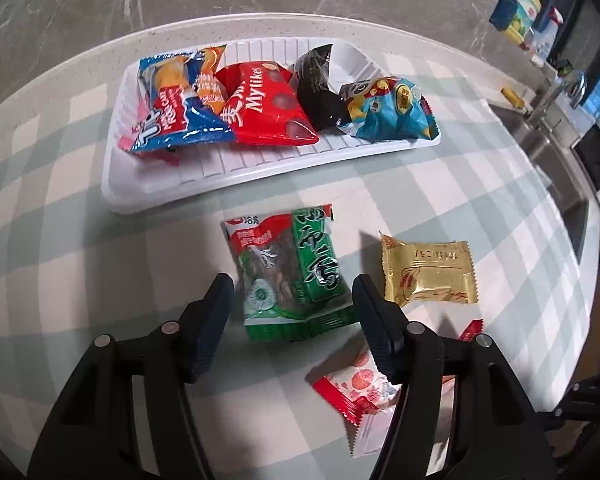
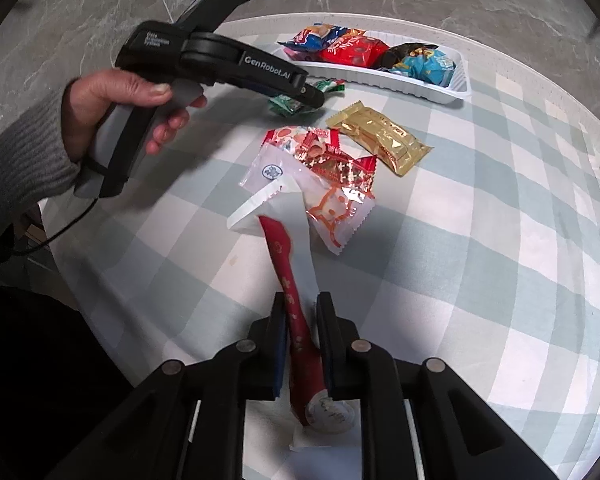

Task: Organize snacks
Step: 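Close left tool on the green seed packet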

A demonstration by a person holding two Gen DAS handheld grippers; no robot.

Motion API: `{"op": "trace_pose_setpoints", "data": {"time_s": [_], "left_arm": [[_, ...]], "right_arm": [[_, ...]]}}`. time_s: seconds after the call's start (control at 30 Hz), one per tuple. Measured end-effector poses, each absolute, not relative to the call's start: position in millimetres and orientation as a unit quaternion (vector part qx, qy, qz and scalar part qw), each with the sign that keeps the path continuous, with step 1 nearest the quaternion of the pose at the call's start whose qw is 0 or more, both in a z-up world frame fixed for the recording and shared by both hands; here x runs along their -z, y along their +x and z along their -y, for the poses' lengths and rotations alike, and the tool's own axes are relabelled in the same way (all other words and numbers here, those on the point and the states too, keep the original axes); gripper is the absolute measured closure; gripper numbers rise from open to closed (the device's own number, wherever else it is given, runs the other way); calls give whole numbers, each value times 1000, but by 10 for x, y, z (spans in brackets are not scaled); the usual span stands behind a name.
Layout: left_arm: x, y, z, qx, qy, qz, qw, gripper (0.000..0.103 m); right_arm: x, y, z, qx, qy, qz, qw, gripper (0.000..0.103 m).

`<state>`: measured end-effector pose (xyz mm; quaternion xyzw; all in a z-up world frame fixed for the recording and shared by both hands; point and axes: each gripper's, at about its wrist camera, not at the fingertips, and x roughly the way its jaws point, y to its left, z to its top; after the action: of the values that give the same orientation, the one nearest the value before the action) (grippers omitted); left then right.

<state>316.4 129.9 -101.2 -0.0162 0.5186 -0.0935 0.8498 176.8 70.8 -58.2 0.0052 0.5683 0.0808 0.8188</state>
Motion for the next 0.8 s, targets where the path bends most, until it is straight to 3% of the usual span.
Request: {"op": "trace_pose_setpoints", "data": {"time_s": [0.23, 0.67, 0.8], "left_arm": [[1021, 3259, -1270, 82, 8, -516, 853, 43], [1125, 3417, -1053, 69, 70, -521, 848, 42], [1161, 3444, -1113, 70, 47, -520, 850, 42]], "right_arm": [[643, 1754, -777, -75, -23, -574, 815, 78], [695, 1821, -813, -74, -30, -575, 814, 78], [697, 1836, -810, -73, -27, -574, 815, 78]]}}
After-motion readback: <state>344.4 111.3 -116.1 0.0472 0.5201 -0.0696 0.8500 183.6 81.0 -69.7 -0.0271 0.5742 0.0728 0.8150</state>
